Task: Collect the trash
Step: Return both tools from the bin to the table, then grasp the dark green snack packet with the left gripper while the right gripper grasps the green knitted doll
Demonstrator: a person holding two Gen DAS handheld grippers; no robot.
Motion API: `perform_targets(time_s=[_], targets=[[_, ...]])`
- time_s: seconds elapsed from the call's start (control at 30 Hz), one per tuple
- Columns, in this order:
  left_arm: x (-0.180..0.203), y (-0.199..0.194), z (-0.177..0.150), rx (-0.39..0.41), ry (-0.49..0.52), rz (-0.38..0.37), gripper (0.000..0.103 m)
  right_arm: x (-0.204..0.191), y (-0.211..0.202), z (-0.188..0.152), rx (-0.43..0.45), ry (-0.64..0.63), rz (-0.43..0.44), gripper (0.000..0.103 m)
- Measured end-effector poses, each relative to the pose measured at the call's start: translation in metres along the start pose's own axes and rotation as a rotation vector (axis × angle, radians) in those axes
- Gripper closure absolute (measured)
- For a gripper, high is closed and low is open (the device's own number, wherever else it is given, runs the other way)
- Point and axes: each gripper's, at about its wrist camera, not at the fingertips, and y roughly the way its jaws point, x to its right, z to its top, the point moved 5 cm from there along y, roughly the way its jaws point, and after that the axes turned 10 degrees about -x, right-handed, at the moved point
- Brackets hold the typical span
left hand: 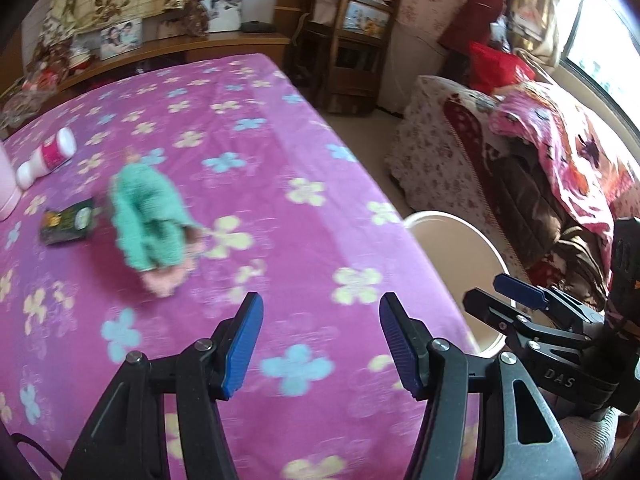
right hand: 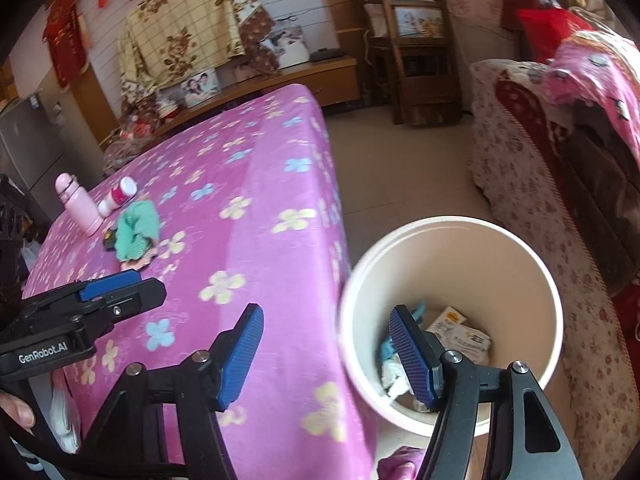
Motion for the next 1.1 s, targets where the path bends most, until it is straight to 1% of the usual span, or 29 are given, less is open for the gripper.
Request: perform_targets(time_s=[0.1, 0.27, 0.4, 0.53, 0.7, 0.83, 0.93, 0.97, 1.03, 1.1], targets=[[-0.028, -0.005, -0.001, 0.000, -0.045, 0.018, 0.042, -0.016, 0.005, 0.001, -0.009, -0.023, 0.019, 0.034], [-0.087, -0.013, 0.000, 0.000, -0.143, 0.064, 0.042, -0.039, 0.010, 0.003, -0.020, -0.057, 0.043, 0.034], [-0.136, -0.019, 0.003, 0.002, -0.220, 0.124, 0.042, -0.058, 0.017, 0.005, -0.036, -0.092, 0.060, 0.034], [-0.190, -0.025, 0.019, 0.007, -0.310, 0.190, 0.042, -0.072, 0.024, 0.008, -0.050, -0.112, 0.072, 0.034], [-0.252, -0.019, 0.052, 0.009, -0.417, 0.304, 0.042, -0.090, 0.029, 0.010, -0.057, -0.135, 0.092, 0.034], [-0.283, -0.002, 0.073, -0.018, -0.456, 0.386, 0.042, -0.106, 0.031, 0.014, -0.058, -0.166, 0.106, 0.034], [-0.298, 0.013, 0.077, -0.049, -0.471, 0.419, 0.042, -0.117, 0.036, 0.018, -0.068, -0.193, 0.109, 0.034], [-0.300, 0.017, 0.075, -0.067, -0.469, 0.424, 0.041, -0.121, 0.039, 0.021, -0.073, -0.200, 0.112, 0.034], [-0.301, 0.017, 0.069, -0.067, -0.461, 0.416, 0.041, -0.125, 0.043, 0.023, -0.080, -0.207, 0.117, 0.034], [-0.297, 0.013, 0.060, -0.090, -0.445, 0.387, 0.041, -0.130, 0.046, 0.027, -0.084, -0.210, 0.131, 0.034]])
